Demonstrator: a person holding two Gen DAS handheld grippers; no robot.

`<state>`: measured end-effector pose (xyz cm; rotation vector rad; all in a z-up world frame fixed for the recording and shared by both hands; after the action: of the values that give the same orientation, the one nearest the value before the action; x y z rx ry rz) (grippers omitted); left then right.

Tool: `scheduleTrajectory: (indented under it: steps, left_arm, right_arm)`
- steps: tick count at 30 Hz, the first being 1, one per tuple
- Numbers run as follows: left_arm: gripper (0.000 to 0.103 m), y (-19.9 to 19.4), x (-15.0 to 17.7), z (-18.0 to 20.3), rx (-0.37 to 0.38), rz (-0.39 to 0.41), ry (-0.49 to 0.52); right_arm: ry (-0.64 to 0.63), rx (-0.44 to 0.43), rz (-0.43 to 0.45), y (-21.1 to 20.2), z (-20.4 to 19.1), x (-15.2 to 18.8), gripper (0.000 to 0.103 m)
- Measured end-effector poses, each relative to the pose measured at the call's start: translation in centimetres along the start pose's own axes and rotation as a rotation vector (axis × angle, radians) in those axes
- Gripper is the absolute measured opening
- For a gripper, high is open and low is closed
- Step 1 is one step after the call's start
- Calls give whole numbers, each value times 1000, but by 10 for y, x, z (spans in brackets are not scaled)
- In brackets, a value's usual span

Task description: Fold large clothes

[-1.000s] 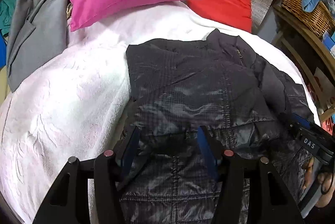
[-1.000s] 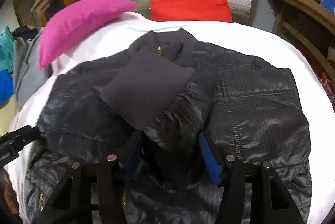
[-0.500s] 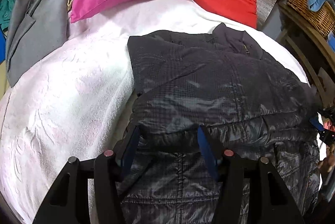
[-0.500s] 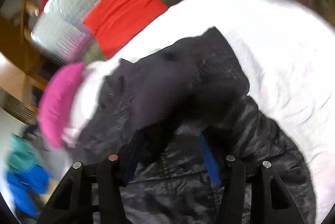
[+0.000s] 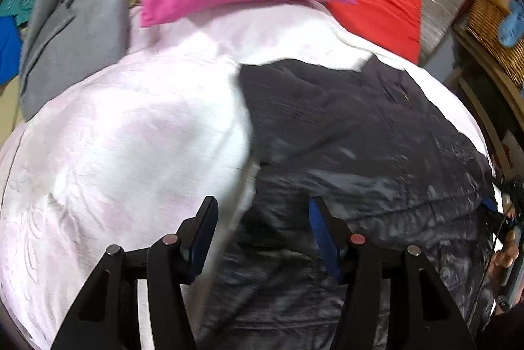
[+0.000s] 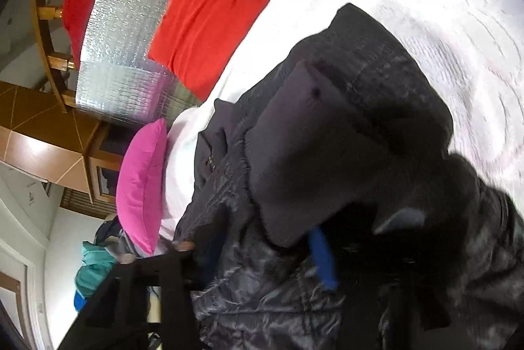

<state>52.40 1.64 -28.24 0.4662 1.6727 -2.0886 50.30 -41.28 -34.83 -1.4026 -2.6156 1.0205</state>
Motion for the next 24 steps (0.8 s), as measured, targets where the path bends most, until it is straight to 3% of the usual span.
scheduleTrajectory:
  steps: [6, 17, 21, 24]
  left_arm:
    - [58, 16, -5, -29, -28, -39, -78]
    - [58, 8, -4, 3, 43, -4, -3]
    - [59, 25, 2, 8, -1, -46, 31]
    - [59, 26, 4, 10, -3, -57, 28]
  right_arm:
    - [-2, 29, 20, 2, 9, -5, 22]
    - [-126, 106, 177, -69, -24, 0, 20]
    - [-109, 171, 135, -65, -8, 10, 20]
    - [-61, 192, 45, -48, 10, 12, 22]
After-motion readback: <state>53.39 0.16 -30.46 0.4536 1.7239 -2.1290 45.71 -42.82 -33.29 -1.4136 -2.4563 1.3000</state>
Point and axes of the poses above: each gripper's, at about its wrist camera, not at the fingertips, and y roughly the way its jaws point, z to its right, x to its underside, the point moved 7 cm from there along y, roughly the way its jaws point, and after that the axes turned 5 degrees about -y, right-handed, at the moved point
